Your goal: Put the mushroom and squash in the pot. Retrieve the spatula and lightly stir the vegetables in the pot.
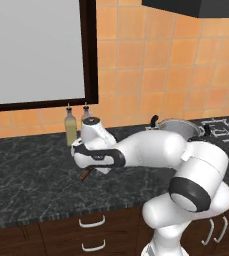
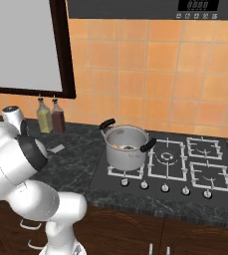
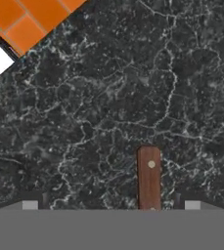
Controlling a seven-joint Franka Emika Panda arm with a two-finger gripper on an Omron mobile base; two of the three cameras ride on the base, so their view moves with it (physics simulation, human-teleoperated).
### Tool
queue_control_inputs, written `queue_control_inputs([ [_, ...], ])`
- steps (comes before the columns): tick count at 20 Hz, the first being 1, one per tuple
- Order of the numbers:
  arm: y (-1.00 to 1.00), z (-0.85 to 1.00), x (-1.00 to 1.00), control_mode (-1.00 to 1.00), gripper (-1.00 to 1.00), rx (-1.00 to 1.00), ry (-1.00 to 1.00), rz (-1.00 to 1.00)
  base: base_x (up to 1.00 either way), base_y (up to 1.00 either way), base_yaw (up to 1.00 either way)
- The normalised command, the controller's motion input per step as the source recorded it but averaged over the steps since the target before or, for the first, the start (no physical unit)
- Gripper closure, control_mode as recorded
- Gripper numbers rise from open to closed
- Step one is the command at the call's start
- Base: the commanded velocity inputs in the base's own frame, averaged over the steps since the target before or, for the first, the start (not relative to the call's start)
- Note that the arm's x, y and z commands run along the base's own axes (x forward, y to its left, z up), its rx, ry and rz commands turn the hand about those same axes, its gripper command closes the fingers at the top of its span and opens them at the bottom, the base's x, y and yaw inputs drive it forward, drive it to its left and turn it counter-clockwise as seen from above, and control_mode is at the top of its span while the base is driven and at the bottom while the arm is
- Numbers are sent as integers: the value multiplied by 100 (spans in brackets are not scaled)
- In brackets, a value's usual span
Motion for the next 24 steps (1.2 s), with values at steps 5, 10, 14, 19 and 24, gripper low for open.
queue_control_inputs([
  [5,60,-18,-8,-100,-100,-33,-21,5,0,0,0],
  [10,20,-13,23,-100,-100,-28,-8,0,0,0,0],
  [14,2,-14,7,-100,-100,-26,-13,0,0,0,0],
  [19,-3,-10,-4,-100,-100,-10,-21,0,0,0,0],
  [24,-12,-6,3,-100,-100,0,-28,2,0,0,0],
])
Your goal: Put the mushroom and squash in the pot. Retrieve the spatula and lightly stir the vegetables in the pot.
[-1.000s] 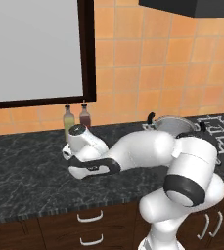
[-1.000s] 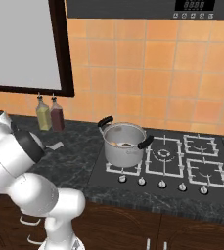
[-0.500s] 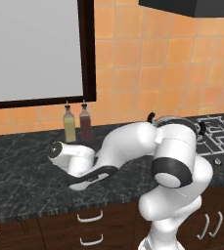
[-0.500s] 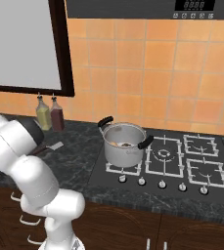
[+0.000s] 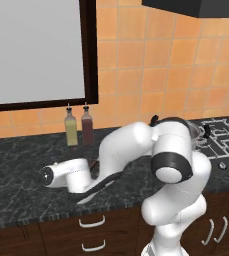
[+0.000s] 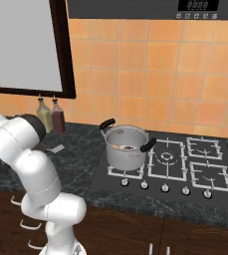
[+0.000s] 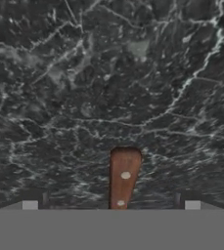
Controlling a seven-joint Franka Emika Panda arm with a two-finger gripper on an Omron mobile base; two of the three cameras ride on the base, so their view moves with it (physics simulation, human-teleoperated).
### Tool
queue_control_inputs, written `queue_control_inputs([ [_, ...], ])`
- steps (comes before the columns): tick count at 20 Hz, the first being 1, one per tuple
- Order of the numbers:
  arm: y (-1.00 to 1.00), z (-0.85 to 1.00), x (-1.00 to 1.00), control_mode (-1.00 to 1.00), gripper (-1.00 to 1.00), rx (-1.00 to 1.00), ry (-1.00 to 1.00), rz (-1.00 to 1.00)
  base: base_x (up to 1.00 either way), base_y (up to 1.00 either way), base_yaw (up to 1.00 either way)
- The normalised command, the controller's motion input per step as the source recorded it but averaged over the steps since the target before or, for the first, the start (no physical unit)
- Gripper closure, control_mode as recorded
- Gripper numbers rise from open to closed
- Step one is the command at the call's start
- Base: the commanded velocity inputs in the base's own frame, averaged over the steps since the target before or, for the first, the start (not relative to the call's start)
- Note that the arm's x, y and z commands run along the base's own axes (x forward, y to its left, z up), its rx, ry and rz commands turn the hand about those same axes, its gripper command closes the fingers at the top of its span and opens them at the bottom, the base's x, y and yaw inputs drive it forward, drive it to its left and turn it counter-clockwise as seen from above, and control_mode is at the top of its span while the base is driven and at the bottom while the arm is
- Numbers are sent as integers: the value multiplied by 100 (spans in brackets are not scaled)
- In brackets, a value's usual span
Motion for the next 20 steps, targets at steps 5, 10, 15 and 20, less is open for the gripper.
queue_control_inputs([
  [5,-7,-12,18,-100,-100,7,-14,6,0,0,0],
  [10,0,-9,32,-100,-100,9,-2,6,0,0,0],
  [15,-1,-12,25,-100,-100,4,0,1,0,0,0],
  [20,0,-27,28,-100,-100,0,2,0,0,0,0],
])
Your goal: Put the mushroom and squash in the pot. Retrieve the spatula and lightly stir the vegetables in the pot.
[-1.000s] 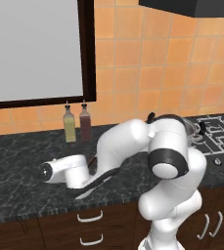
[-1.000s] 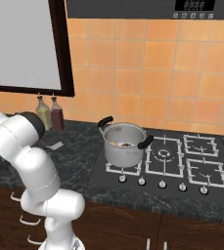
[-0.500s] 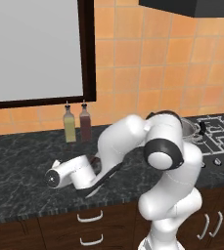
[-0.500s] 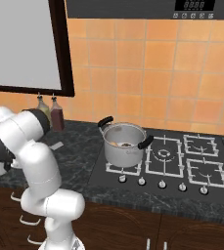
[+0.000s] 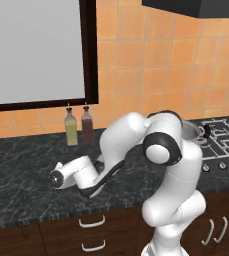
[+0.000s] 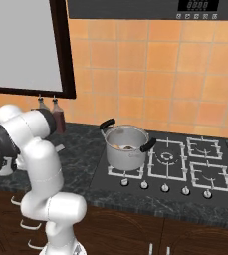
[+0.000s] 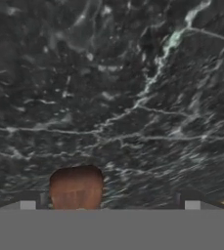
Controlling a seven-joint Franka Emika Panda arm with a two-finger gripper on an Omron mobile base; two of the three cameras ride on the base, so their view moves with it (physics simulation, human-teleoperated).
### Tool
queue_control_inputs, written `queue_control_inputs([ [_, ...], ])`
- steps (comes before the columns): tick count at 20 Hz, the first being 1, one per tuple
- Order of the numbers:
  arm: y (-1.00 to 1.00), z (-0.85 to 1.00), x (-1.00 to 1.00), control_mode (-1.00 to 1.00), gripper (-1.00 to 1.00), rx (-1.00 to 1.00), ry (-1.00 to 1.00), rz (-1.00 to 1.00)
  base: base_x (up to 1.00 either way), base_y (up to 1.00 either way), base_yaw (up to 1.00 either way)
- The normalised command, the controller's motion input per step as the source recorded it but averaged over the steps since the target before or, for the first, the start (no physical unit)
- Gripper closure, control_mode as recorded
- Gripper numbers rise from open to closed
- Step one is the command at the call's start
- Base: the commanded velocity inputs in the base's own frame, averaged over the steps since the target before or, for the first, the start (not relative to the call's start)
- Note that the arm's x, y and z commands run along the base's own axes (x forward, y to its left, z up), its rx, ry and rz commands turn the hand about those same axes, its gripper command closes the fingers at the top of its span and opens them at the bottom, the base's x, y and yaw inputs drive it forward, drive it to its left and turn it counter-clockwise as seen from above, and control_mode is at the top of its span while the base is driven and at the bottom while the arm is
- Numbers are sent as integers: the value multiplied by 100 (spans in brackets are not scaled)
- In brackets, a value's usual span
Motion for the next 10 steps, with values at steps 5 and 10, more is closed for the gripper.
queue_control_inputs([
  [5,0,-33,25,-100,-100,0,6,0,0,0,0],
  [10,0,-51,5,-100,100,0,8,0,0,0,0],
])
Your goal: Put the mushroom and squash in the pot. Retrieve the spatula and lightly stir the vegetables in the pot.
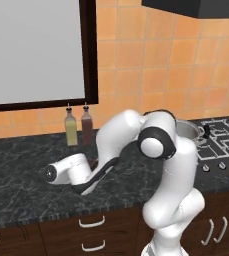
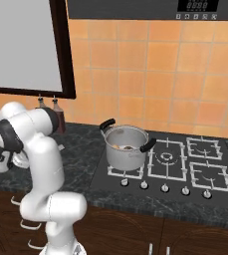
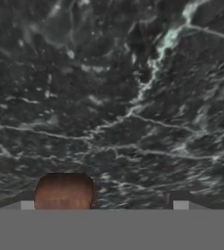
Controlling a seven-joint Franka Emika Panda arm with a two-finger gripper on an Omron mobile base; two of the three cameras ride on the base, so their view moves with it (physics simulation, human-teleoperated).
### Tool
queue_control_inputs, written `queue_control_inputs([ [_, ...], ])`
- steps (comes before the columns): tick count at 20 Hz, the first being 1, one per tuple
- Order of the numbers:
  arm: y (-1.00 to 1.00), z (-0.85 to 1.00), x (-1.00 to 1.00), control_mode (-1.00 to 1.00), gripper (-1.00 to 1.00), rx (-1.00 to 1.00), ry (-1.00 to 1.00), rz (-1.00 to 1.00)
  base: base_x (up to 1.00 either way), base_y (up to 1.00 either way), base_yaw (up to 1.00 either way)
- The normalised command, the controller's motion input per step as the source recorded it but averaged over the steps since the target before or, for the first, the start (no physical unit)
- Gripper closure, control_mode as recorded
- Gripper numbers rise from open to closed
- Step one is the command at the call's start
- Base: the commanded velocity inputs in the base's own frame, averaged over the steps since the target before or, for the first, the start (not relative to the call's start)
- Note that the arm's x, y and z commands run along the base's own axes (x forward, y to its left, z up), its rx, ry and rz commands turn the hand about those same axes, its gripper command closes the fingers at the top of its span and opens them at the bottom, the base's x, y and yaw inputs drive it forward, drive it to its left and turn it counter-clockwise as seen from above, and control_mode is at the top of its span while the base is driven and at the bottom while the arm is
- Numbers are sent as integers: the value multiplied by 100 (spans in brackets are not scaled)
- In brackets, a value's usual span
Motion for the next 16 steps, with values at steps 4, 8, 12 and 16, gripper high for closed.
queue_control_inputs([
  [4,-6,-47,0,-100,100,1,2,0,0,0,0],
  [8,-12,-15,-8,-100,100,2,0,0,0,0,0],
  [12,-16,9,-13,-100,100,3,-2,0,0,0,0],
  [16,-25,79,-24,-100,100,17,-7,0,0,0,0],
])
